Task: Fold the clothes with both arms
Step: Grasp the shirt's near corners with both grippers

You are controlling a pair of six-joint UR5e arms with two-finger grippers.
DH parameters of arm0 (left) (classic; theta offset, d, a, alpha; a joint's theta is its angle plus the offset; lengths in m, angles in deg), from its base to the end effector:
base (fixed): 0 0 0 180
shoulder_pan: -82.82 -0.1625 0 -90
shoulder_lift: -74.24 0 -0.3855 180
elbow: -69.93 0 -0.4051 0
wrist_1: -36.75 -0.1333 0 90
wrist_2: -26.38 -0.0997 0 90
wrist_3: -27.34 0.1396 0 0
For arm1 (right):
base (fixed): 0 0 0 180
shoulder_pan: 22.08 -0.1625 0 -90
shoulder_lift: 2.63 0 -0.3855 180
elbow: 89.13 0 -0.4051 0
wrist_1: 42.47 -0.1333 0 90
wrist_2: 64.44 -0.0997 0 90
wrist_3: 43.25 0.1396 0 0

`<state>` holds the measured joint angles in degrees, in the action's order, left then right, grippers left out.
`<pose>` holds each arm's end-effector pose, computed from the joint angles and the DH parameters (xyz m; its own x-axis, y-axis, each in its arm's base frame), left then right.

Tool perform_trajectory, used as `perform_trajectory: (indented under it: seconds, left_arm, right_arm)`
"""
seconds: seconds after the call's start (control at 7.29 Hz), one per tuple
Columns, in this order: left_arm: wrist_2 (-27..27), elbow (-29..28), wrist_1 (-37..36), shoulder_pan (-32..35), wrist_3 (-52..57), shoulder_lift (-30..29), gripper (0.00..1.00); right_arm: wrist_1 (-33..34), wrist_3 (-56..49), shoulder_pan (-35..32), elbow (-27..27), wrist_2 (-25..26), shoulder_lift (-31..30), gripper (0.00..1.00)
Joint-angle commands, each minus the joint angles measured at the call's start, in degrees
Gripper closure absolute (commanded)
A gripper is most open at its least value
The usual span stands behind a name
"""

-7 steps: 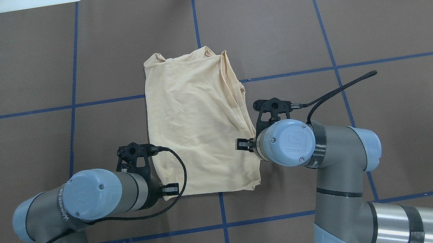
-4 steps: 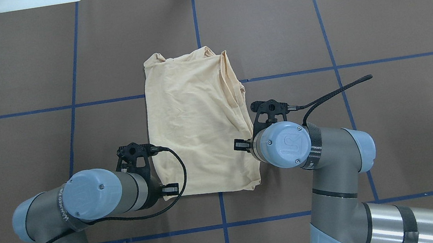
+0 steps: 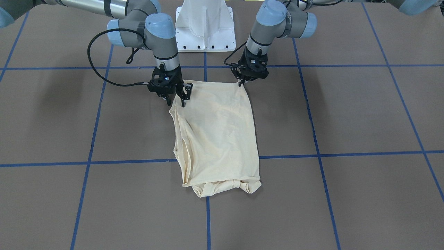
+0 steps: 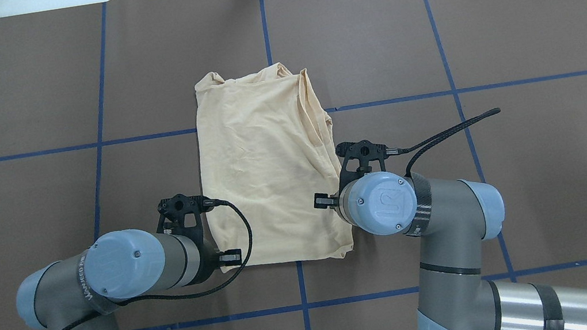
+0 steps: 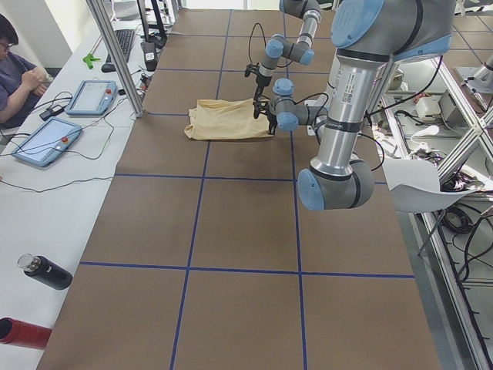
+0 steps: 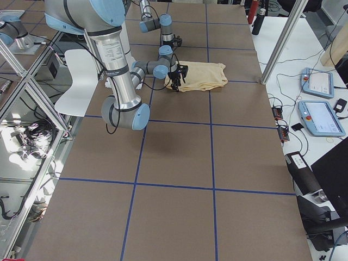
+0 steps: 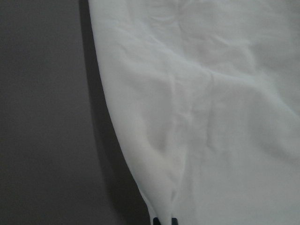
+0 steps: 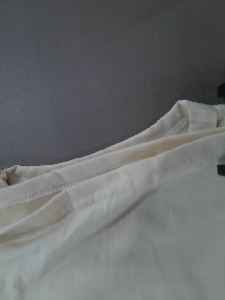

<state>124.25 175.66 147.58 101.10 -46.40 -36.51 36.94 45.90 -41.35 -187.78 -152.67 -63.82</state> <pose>0.5648 -0.3068 0.2729 0.5487 0.1109 -0.8286 0.0496 0.9851 0.1647 -0.5944 -0.3536 0.2730 0.6362 0.2067 0.7433 -0.3421 0.9391 0.0317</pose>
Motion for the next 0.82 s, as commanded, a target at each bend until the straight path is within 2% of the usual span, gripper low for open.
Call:
perform_trajectory:
  seconds: [0.0, 0.55, 0.69]
  left_arm:
    - [-0.05, 0.0, 0.09, 0.0, 0.0, 0.1, 1.0]
    - [-0.06, 0.26, 0.0, 0.0, 0.0, 0.01, 1.0]
    - [0.12, 2.26, -0.09, 0.09, 0.09, 0.44, 1.0]
  right_arm:
    - [0.13, 0.85, 0.11, -0.05, 0.17, 0.37, 1.0]
    - [0.22, 0.76, 0.02, -0.57, 0.08, 0.28, 1.0]
    - [0.31, 0.76, 0.02, -1.19, -0.27, 0.28, 1.0]
